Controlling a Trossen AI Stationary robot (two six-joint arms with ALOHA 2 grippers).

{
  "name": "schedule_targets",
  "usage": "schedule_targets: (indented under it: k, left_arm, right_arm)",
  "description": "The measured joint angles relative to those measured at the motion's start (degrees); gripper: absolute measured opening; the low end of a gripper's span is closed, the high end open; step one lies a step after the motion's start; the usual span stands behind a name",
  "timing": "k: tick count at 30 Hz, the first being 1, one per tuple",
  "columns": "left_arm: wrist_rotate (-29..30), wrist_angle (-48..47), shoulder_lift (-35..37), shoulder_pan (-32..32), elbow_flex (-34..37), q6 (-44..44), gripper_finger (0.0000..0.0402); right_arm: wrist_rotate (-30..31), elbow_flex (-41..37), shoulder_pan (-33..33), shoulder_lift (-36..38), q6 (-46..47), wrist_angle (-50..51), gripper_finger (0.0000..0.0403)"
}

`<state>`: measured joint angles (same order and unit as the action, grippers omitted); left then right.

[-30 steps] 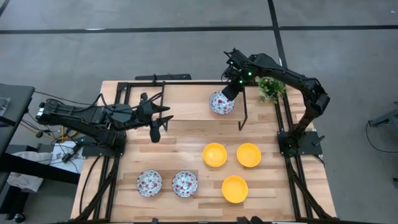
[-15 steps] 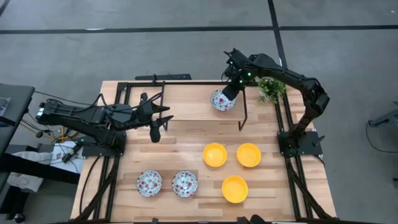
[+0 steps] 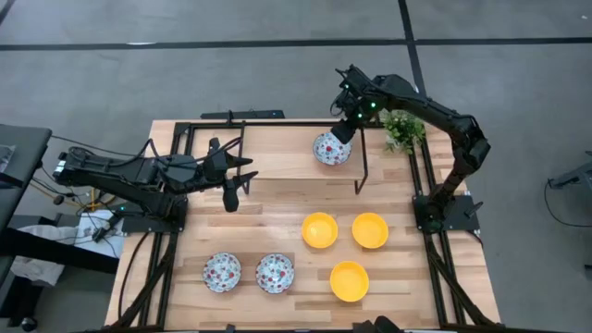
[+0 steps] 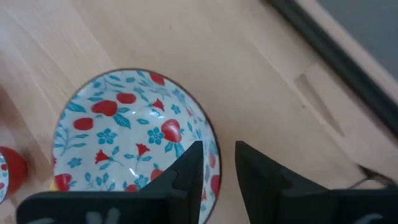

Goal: Pick & Place Mini bowls
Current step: Stack the left red patterned bowl on the red patterned bowl on the shelf

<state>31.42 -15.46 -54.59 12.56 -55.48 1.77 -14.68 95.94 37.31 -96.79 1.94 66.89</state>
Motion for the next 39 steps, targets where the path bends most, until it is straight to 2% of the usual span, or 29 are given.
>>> schedule_targets:
  k: [7,10,13,16,20,24,28,33,39]
  left_arm:
    - [-0.7,0.1,0.0,0.0,0.0,0.1,0.0159]
    - [-4.2,0.0,0.0,0.0,0.0,0.2,0.0159]
    - [-9.0,-1.4,0.0,0.5,0.0,0.6,0.0159]
    - [-11.1,-6.4,0.0,1.6,0.0,5.1,0.0159]
    - [-12.4,-16.2,0.0,3.1,0.0,16.2,0.0159]
    - [-13.7,-22.6,0.0,5.3,0.0,24.6,0.0159]
    - [-13.7,-23.3,0.0,7.4,0.0,27.4,0.0159]
    - [-14.3,-25.4,0.0,8.9,0.0,32.1,0.0157]
    - [-18.3,-34.4,0.0,9.3,0.0,44.0,0.0149]
  right_arm:
    - [4.4,8.3,0.4,0.3,-1.9,7.5,0.0087]
    - [3.5,9.7,-0.2,2.2,-3.2,8.2,0.0086]
    - [-0.2,9.7,-2.1,4.6,-5.1,8.2,0.0086]
    - [-3.1,9.7,-4.9,7.1,-6.6,8.0,0.0086]
    - [-3.6,8.8,-9.8,10.8,-7.7,7.1,0.0086]
    - [-3.6,2.5,-14.0,17.0,-9.1,3.2,0.0086]
    - [-3.6,-7.7,-16.1,25.9,-7.6,-3.5,0.0086]
    - [-4.3,-23.1,-17.7,39.6,-1.4,-14.0,0.0086]
    - [-3.6,-40.8,-21.4,56.1,9.3,-30.6,0.0086]
